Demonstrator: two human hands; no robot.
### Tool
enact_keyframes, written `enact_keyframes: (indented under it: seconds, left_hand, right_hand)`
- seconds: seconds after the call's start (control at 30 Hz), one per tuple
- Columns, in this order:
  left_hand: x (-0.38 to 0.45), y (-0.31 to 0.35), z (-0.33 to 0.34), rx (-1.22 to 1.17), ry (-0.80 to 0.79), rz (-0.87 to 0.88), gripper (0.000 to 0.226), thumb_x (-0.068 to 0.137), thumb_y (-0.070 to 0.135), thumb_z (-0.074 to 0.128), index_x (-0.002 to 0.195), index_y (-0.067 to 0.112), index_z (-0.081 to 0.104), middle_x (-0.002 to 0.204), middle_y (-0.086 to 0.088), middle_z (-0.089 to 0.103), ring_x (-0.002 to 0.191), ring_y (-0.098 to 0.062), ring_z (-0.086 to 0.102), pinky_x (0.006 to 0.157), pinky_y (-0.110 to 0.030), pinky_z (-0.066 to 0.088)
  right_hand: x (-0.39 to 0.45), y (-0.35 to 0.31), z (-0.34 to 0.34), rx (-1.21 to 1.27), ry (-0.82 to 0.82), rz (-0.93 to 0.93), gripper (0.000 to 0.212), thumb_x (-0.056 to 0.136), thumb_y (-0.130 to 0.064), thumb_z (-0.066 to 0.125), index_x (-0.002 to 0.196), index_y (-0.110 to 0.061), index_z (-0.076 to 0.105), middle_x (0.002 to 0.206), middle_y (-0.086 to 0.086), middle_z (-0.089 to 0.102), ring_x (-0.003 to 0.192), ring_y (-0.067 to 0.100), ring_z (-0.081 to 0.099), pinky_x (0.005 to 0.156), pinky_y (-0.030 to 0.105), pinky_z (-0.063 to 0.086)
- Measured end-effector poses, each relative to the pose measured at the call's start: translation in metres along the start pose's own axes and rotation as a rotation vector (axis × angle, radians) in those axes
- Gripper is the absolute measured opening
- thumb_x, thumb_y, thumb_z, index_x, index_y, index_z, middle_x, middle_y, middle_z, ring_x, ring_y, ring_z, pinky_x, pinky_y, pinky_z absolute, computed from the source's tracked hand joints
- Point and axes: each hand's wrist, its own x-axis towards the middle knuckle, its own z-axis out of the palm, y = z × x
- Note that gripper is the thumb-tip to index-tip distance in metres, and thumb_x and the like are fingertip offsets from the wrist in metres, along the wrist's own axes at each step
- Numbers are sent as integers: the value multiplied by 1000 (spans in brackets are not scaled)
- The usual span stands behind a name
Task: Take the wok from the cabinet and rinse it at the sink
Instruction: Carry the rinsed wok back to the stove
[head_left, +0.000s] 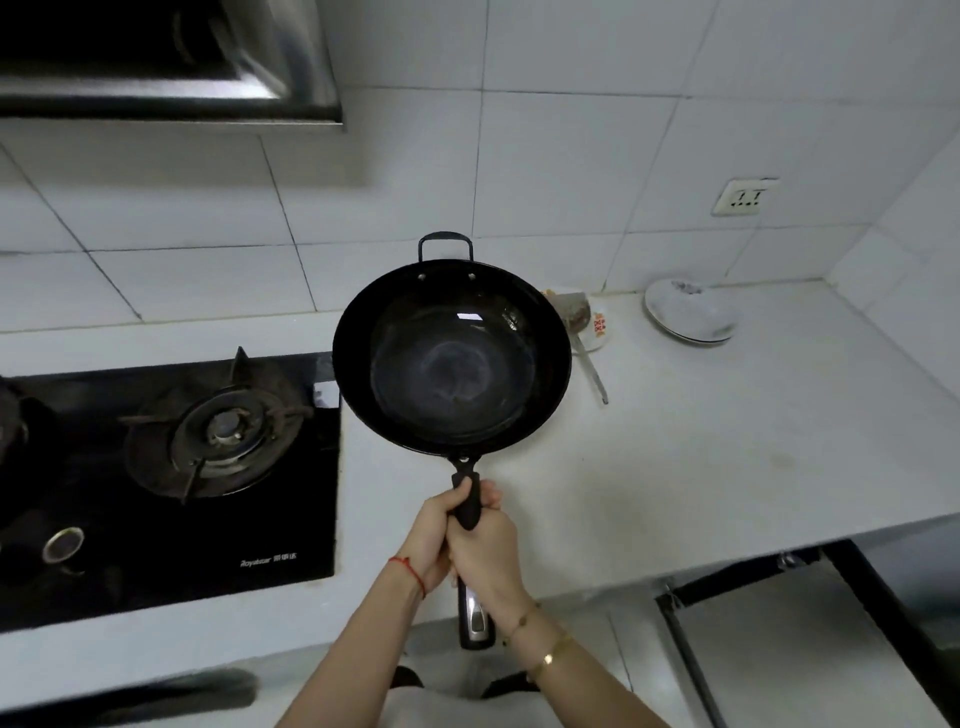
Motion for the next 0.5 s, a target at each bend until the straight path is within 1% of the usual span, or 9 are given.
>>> enact_keyframes:
  seconds: [0.03,0.1,0.13,0.2,0.3,0.33,0.4,0.43,0.5]
  left_hand:
    - [3,-1,4,28,20,13,30,93,29,54,92,8,75,90,-3,73,84,-15,71,86,-30,50]
    - [9,-1,13,69,59,33,31,93,31,54,96,9,76,89,-2,72,82,-15,70,85,-30,49]
    - [12,-1,16,72,81,36,32,94,32,53,99,9,74,87,-1,72,80,-15,69,83,-30,49]
    - [17,1,21,75,141,33,33,95,34,53,100,10,74,81,1,72,77,-16,65,74,-30,45]
    - [23,3,22,103,203,27,34,95,38,52,93,16,77,76,1,68,72,-17,57,63,-29,35]
    - [25,4,22,107,210,23,34,95,39,51,93,17,77,75,2,68,67,-16,57,57,-28,34]
    - [28,6,20,119,223,16,35,95,40,49,92,19,78,73,4,66,58,-13,55,47,-25,30]
    - [31,6,18,124,229,16,36,95,40,49,92,20,79,73,4,65,59,-13,53,47,-25,28]
    - [36,5,13,114,232,16,35,94,40,51,89,21,81,73,4,64,67,-15,49,57,-27,28]
  right_hand:
    - [7,3,-4,-3,-21,-10,12,91,-21,54,94,-31,60,84,-8,71,79,4,70,74,31,60]
    - [11,0,-11,-9,-70,-34,19,90,-18,53,88,-37,57,85,-7,72,82,10,71,76,35,61]
    - [14,-2,-14,-4,-88,-34,18,91,-18,53,90,-35,59,86,-6,73,83,11,72,77,34,61]
    - [25,-2,-17,-1,-99,-32,18,92,-19,53,104,-22,66,92,-2,74,86,8,71,78,26,59]
    - [38,1,-16,-3,-120,-25,21,92,-22,54,108,-16,66,88,-1,74,67,-7,66,55,10,52]
    - [39,0,-16,-9,-123,-22,21,92,-22,54,108,-16,67,88,-1,74,65,-7,65,53,7,49]
    - [46,4,-12,-27,-132,-23,21,92,-20,54,106,-12,68,89,2,75,73,2,70,59,13,55]
    - [49,6,-10,-25,-138,-19,22,92,-19,54,106,-11,69,90,3,75,78,8,72,65,19,58]
    - [53,8,-6,-24,-151,-3,22,91,-16,54,107,-11,69,93,4,75,86,13,73,75,26,60]
